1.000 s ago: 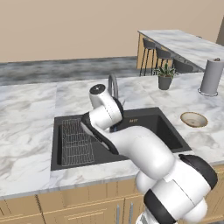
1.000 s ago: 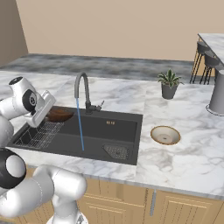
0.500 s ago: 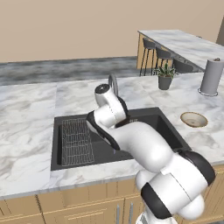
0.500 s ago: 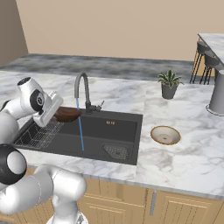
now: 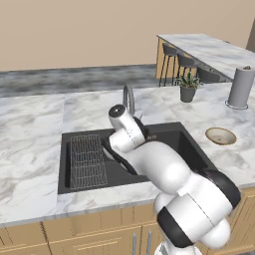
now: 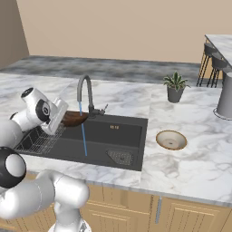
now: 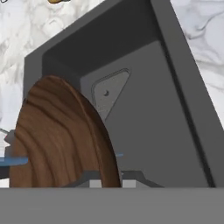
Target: Rinse each bowl for a few seconds and place them down in the sink or on the counter.
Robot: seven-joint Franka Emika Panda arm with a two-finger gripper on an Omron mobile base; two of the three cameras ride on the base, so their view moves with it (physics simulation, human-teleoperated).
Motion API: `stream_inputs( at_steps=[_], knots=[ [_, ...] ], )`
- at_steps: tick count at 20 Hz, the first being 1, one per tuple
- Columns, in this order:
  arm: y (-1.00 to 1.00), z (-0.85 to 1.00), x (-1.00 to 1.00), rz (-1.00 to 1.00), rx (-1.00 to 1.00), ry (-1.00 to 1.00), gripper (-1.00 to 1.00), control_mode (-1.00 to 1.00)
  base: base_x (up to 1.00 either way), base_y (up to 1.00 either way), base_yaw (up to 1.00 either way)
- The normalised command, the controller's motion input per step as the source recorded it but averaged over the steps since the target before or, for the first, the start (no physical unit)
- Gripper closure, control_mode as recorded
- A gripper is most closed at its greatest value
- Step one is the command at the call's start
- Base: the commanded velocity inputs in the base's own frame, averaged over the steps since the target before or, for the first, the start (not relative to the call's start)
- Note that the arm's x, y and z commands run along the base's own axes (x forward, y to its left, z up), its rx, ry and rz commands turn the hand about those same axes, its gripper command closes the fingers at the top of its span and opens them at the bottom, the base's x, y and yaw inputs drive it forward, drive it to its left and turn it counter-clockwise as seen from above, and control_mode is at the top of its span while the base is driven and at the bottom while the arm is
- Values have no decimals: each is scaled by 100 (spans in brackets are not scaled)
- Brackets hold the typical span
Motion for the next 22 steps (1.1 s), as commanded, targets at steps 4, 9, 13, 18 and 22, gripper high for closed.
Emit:
stream_inputs(
  at_steps=[4, 9, 13, 18, 22],
  knots=[
    [2, -28, 25, -6, -5, -11, 100, -100, 0, 0, 0],
    [6, -18, 15, -6, -1, -7, 100, -100, 0, 0, 0],
    [13, 5, -23, -9, 2, -2, 100, -100, 0, 0, 0],
    [18, 12, -20, -8, 6, 0, 100, -100, 0, 0, 0],
    [13, 28, 0, -3, 8, 3, 100, -100, 0, 0, 0]
  ],
)
